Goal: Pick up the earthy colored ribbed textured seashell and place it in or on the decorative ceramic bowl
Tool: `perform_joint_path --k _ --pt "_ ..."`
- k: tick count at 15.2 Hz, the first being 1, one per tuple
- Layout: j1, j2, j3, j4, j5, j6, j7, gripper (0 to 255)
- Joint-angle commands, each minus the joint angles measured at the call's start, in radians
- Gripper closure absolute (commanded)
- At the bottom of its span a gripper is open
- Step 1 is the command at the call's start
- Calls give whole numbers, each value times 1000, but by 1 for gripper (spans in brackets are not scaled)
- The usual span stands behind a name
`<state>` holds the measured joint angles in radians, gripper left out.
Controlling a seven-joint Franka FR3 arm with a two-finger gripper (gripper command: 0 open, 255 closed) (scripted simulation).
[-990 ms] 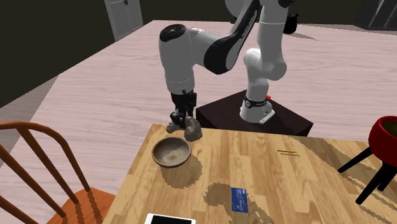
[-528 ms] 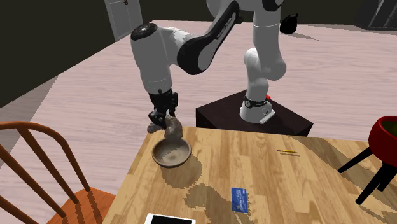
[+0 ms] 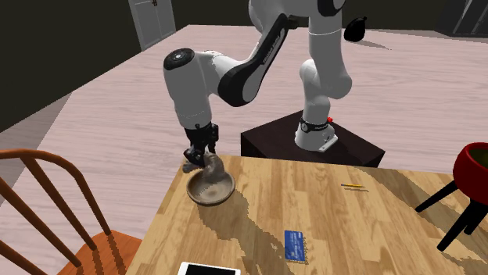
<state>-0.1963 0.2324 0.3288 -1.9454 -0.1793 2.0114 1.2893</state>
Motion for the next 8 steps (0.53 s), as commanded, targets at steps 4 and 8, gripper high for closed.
perform_joint_path --k 4,8 --pt "2 32 -5 -30 -17 60 14 255" --pt "5 59 -9 -45 -30 100 25 255"
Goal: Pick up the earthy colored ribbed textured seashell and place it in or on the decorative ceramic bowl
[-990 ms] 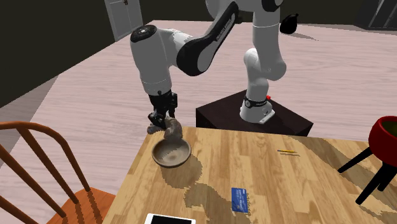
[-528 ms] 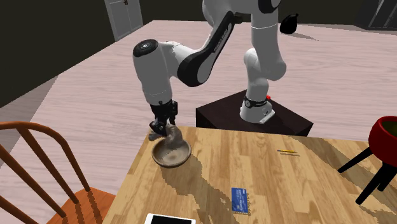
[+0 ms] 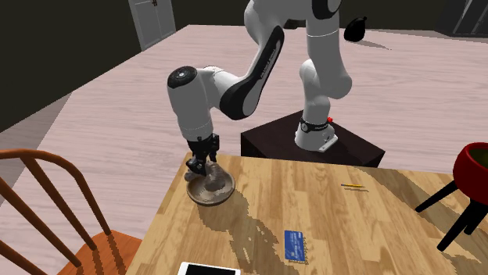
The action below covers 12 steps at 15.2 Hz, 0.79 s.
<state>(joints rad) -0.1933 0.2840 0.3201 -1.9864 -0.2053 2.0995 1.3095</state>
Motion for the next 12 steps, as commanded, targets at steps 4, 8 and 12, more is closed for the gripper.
perform_joint_path --k 4,8,12 --pt "2 8 -1 -4 -4 12 5 255" --pt "2 8 -1 -3 -4 12 5 0" --pt "2 8 -1 -3 -4 12 5 0"
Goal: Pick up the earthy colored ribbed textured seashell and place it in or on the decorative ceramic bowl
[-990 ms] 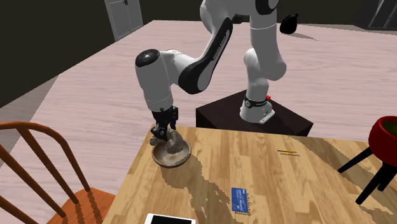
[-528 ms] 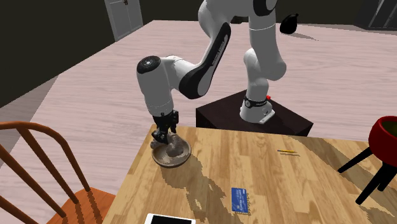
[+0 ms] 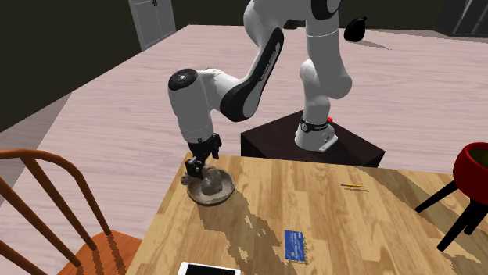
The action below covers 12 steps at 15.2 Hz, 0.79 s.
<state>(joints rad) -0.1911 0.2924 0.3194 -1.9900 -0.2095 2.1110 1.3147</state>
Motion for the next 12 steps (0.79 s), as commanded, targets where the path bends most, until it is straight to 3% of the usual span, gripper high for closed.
perform_joint_path --k 1,5,12 --pt "0 -1 0 0 0 0 0 0" --pt "2 -45 12 75 27 -116 -18 0" --pt "2 -45 12 75 27 -116 -18 0"
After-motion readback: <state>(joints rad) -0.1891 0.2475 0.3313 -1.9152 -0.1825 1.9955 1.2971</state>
